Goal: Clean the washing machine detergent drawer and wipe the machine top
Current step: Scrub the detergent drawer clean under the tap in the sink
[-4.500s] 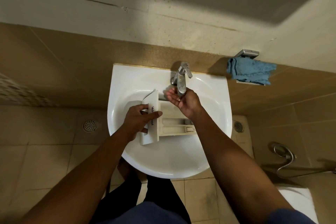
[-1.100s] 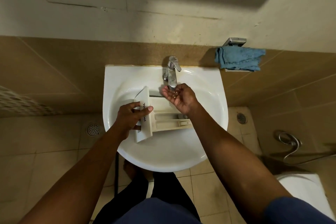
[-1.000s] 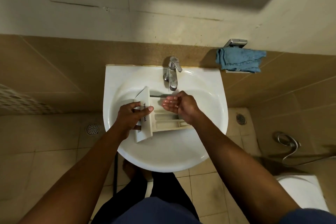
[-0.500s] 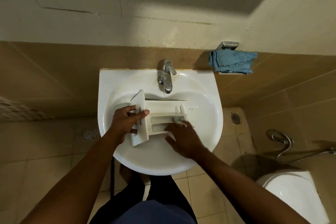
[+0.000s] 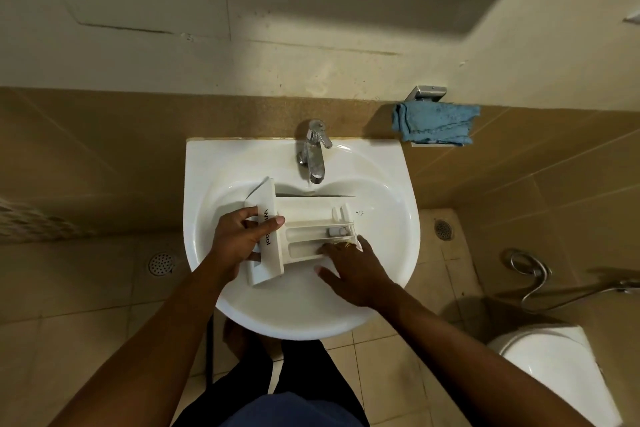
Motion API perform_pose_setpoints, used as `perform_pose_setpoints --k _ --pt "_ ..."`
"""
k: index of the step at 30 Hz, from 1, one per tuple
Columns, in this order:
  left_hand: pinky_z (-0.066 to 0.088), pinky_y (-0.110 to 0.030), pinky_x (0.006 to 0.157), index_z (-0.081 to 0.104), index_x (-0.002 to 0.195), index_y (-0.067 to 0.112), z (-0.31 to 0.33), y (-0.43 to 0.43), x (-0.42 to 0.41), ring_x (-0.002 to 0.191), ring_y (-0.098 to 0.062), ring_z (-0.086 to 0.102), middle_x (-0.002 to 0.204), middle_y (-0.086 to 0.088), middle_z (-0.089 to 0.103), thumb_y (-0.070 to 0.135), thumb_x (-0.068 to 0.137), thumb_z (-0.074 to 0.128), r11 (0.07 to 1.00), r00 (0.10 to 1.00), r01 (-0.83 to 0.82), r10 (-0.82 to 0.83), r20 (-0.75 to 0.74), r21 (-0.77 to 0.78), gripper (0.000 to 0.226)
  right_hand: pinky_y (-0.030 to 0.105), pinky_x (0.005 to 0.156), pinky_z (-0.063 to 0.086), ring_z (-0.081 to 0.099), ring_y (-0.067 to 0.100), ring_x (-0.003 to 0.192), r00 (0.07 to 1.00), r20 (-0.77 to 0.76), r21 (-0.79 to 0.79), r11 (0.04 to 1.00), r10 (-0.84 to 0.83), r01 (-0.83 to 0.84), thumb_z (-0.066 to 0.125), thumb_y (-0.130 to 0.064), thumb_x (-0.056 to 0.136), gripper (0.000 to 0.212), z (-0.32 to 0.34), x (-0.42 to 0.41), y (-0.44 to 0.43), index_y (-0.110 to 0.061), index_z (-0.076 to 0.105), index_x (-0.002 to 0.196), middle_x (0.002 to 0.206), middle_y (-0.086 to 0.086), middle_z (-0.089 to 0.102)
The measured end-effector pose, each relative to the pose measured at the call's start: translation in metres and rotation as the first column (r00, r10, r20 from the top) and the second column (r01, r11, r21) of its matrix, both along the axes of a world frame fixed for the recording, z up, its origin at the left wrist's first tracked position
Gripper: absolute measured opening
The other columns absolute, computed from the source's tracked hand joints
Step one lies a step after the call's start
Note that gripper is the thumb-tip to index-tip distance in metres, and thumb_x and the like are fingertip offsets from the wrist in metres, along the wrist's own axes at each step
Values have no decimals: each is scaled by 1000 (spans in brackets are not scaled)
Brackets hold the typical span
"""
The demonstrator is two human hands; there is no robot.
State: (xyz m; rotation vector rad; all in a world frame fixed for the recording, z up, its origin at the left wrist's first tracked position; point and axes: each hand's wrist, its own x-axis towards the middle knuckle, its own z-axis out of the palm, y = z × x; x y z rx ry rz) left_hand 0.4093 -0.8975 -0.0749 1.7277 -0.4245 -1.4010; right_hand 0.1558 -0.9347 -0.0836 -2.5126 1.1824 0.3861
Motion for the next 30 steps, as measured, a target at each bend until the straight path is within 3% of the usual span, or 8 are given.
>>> perform_pose_setpoints --k 4,6,10,15,19,22,25,30 --pt "61 -39 60 68 107 26 -1 0 -1 91 -24 70 97 -4 73 32 76 90 1000 1000 -8 8 -6 -10 38 51 103 37 63 32 114 997 -57 123 991 -51 58 14 -65 103 65 19 53 -6 -24 63 118 115 6 70" --pt "60 -36 56 67 109 25 0 0 -1 90 -23 70 97 -3 72 32 77 90 1000 1000 -10 10 -5 -10 41 49 95 37 64 36 109 999 -31 37 999 -12 13 15 -53 109 57 16 59 1 -23 64 113 110 9 70" --pt "61 -38 57 68 119 20 -1 1 -1 90 -24 72 98 -6 75 33 73 93 1000 1000 -8 9 -18 7 54 49 98 35 62 35 115 988 -148 -184 983 -38 10 8 -64 104 73 5 25 3 -21 67 108 107 10 74" --pt "62 -40 60 68 125 16 -1 3 -1 86 -20 72 96 -5 75 33 73 92 999 999 -41 42 -9 13 60 49 101 35 59 37 118 990 -140 59 998 -5 13 17 -54 110 57 13 53 -15 -30 65 127 115 11 71" --pt "57 -32 55 69 127 14 -3 3 2 81 -16 71 94 -2 76 35 71 93 997 997 -75 75 -22 23 64 44 91 44 62 39 106 991 -119 104 992 -63 76 28 -48 109 55 11 44 -20 -9 63 93 103 17 70" --pt "56 -32 58 68 130 11 -4 2 2 81 -17 70 95 -2 76 34 72 93 997 996 -79 80 -44 18 67 44 86 50 65 39 104 991 79 131 987 -109 98 44 -32 104 30 11 45 -5 -10 64 106 108 15 72" --pt "57 -34 62 65 134 10 -7 1 2 85 -16 69 98 -2 75 32 75 92 996 996 -86 86 -39 12 68 44 94 51 65 33 112 957 274 178 983 -96 48 49 -35 99 34 11 57 27 -19 62 126 119 9 72" --pt "63 -52 76 66 133 12 -9 0 3 87 -19 68 97 -1 74 34 74 92 998 997 -67 68 -24 10 68 47 111 37 61 23 122 992 102 -3 998 -68 69 31 -59 101 49 14 25 27 -34 53 136 129 -5 70"
